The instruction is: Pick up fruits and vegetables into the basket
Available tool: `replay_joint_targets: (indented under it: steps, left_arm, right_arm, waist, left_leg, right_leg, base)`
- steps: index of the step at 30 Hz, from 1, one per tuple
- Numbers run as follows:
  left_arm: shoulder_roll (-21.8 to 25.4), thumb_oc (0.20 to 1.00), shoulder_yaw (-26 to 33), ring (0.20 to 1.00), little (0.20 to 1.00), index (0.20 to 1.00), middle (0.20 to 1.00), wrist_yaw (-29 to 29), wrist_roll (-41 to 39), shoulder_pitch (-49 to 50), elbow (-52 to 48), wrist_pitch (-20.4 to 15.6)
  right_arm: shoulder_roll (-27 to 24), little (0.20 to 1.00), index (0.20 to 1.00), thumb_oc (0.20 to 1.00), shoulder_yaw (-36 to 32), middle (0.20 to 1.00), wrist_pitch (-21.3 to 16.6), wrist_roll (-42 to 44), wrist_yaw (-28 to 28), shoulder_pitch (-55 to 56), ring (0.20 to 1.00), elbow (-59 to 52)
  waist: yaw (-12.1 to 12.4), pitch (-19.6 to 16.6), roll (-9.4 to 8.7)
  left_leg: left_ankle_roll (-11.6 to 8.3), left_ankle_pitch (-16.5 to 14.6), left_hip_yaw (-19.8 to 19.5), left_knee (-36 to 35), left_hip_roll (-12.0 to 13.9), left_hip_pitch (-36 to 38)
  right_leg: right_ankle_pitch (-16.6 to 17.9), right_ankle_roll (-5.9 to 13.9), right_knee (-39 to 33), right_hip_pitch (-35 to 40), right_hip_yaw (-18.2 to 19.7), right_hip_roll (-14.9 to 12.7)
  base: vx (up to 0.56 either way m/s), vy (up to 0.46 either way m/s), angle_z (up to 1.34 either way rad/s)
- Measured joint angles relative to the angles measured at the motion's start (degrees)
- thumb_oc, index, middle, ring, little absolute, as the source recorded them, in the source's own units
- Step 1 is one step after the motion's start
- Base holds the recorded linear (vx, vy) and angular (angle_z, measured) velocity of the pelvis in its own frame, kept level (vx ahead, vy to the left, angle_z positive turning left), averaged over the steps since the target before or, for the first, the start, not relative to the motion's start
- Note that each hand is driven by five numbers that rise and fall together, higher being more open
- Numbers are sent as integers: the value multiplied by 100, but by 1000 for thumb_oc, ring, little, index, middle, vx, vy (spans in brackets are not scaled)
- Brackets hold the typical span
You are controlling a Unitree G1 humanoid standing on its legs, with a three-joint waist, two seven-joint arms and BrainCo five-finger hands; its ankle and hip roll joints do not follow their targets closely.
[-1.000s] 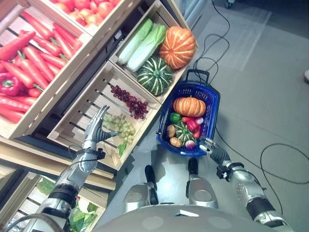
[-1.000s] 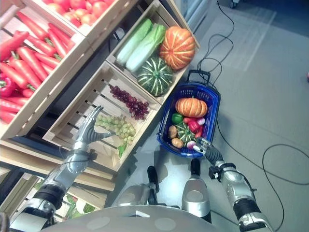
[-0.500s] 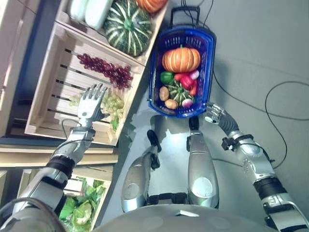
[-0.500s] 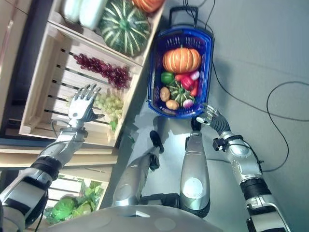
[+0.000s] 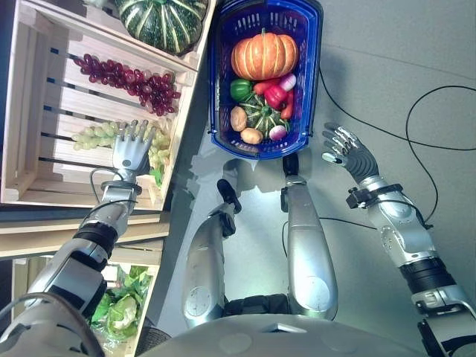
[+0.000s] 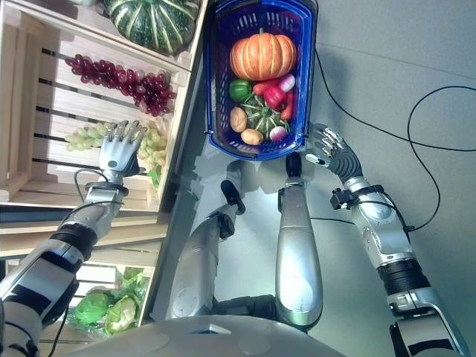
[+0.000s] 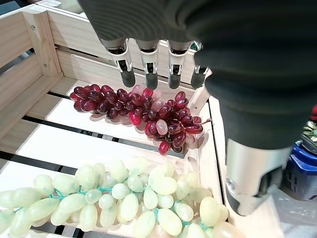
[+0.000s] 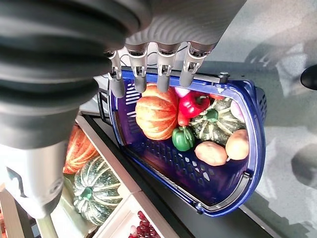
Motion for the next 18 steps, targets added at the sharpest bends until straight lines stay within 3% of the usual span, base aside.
replay_joint_targets:
  steps: [10, 18]
  left_arm:
    - [17, 1000, -175, 1000, 1000, 1000, 1000, -351, 4, -405, 643, 1025]
    - [134, 1000, -163, 1000, 1000, 1000, 1000, -139, -8, -772, 719, 1364]
  right_arm:
    - [-144, 1000, 1000, 1000, -28, 1000, -84, 264, -69, -217, 1000, -312]
    - [-136, 1000, 1000, 1000, -79, 1000, -246, 270, -161, -222, 1000, -566]
  waist:
    - [-146, 47, -61]
    - [-165, 64, -95]
  left_leg:
    - [58, -242, -25, 606, 83, -825]
    - [125, -398, -83, 1028, 117, -1379]
  right_leg:
    - [9, -19, 265, -670, 51, 7]
    - [5, -17, 448, -1119, 98, -4]
  base:
    - [2, 8, 0]
    - [5, 5, -2]
